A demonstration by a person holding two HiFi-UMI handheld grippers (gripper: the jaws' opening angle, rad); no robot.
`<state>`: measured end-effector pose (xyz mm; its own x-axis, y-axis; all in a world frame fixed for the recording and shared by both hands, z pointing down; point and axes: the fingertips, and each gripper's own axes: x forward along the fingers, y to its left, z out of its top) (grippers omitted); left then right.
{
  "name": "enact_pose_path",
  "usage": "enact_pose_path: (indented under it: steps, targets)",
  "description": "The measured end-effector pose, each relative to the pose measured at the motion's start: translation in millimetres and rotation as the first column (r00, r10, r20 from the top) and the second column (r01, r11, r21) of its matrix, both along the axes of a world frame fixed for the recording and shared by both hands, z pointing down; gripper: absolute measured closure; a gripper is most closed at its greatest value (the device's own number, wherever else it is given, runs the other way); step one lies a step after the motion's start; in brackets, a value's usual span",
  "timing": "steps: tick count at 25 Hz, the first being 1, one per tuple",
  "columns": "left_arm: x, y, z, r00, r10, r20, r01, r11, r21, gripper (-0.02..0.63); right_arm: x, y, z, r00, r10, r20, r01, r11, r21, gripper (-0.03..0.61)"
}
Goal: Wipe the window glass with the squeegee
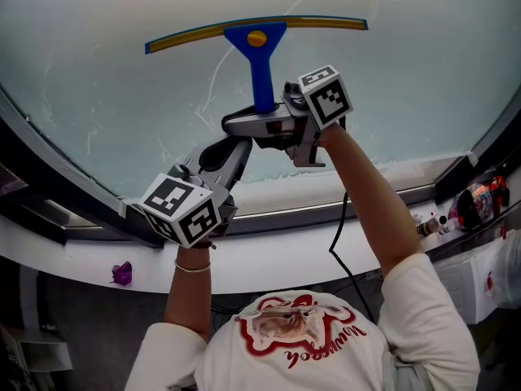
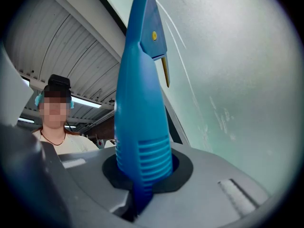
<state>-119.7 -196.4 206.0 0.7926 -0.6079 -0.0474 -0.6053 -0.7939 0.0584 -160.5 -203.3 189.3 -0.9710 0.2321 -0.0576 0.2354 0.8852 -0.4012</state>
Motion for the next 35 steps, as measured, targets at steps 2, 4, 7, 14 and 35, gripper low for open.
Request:
enact_pose_path:
  steps: [2, 4, 7, 14, 35]
  targets:
    - [1, 3, 2, 1.000, -0.002, 0.003, 0.002, 1.000, -0.006, 0.612, 0, 2, 3, 1.000, -0.002, -0.002, 0.001, 1.000, -0.005, 0.537]
    - [1, 5, 7, 1.000, -0.003, -0.002, 0.002, 1.000, -0.011, 0.612, 0, 4, 8, 1.000, -0.003, -0.004, 0.003, 1.000, -0.009, 0.537]
    - [1, 6, 13, 1.000, -0.005, -0.005, 0.005, 1.000, -0.016, 0.612, 0, 6, 14, 1.000, -0.005, -0.006, 0.005, 1.000, -0.017, 0.537]
    - [2, 5, 24, 1.000, -0.007, -0.003, 0.007, 0.999, -0.048, 0.612, 2, 5, 23, 1.000, -0.010, -0.013, 0.009, 0.999, -0.039, 0.535]
    - [2, 7, 52, 1.000, -0.007, -0.012, 0.006, 0.994, -0.112, 0.612, 1, 7, 53, 1.000, -0.017, -0.021, 0.015, 0.997, -0.082, 0.532]
